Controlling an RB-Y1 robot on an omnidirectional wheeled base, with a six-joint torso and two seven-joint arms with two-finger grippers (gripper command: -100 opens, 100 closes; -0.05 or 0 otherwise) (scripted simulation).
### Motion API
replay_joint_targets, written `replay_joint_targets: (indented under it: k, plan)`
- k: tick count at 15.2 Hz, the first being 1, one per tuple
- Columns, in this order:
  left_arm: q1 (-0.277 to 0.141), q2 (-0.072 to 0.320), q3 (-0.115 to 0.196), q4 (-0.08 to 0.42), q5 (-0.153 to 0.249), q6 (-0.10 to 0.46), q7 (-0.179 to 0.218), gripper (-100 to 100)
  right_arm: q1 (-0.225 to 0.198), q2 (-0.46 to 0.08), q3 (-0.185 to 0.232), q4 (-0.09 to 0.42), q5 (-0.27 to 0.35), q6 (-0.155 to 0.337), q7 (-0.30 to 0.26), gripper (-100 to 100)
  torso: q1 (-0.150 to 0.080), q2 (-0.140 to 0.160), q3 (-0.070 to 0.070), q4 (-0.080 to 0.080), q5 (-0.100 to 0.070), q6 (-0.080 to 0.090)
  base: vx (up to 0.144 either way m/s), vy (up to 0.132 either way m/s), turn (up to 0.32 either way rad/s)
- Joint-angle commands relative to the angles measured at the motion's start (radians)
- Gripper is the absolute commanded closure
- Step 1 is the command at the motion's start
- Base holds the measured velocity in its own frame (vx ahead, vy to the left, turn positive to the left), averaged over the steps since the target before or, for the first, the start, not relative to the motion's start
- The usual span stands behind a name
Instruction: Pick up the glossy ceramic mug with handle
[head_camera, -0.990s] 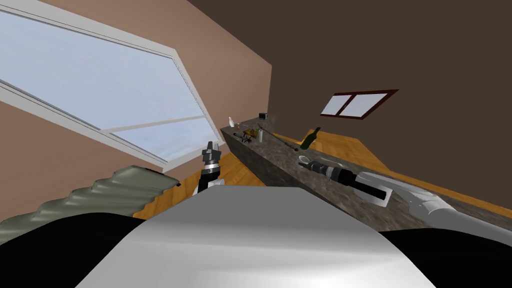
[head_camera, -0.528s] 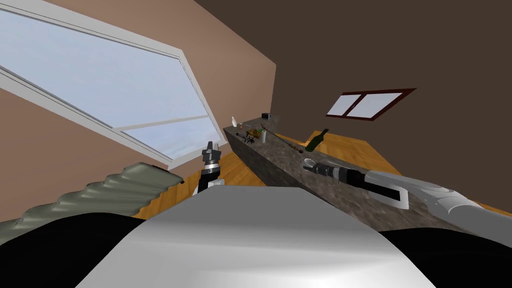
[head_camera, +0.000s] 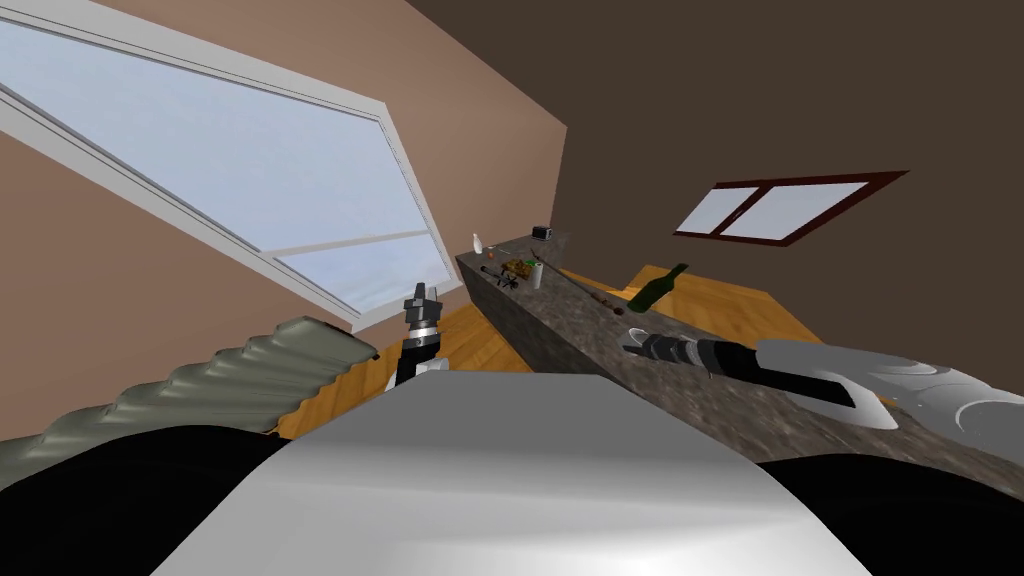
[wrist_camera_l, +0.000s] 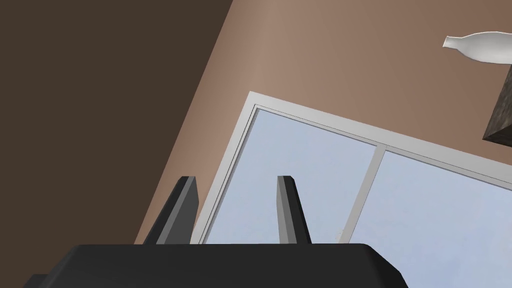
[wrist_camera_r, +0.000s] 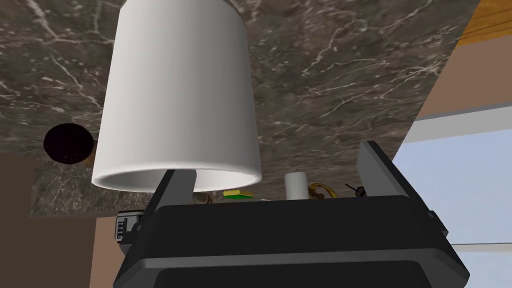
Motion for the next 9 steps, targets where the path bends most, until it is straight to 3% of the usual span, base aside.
replay_joint_targets:
  k: [1, 4, 8, 9]
  plan:
    - [0.000, 0.000, 0.000, 0.000, 0.000, 0.000, 0.000, 0, 0.012, -0.035, 0.012, 0.016, 0.009, -0.007, 0.002, -100, 0.000, 0.000, 0.000, 0.000, 0.000, 0.000, 0.046, 0.053, 0.094]
    - [0.000, 0.000, 0.000, 0.000, 0.000, 0.000, 0.000, 0, 0.044, -0.109, 0.048, 0.053, 0.033, -0.023, 0.008, -100, 0.001, 0.001, 0.001, 0.000, 0.000, 0.000, 0.031, 0.062, 0.117]
    - [0.000, 0.000, 0.000, 0.000, 0.000, 0.000, 0.000, 0, 0.059, -0.142, 0.065, 0.070, 0.043, -0.031, 0.011, -100, 0.000, 0.002, 0.001, 0.000, 0.000, 0.000, 0.029, 0.049, 0.066]
    - [0.000, 0.000, 0.000, 0.000, 0.000, 0.000, 0.000, 0, 0.073, -0.171, 0.080, 0.085, 0.053, -0.037, 0.013, -100, 0.000, 0.002, 0.001, 0.001, 0.000, 0.000, 0.022, 0.034, 0.054]
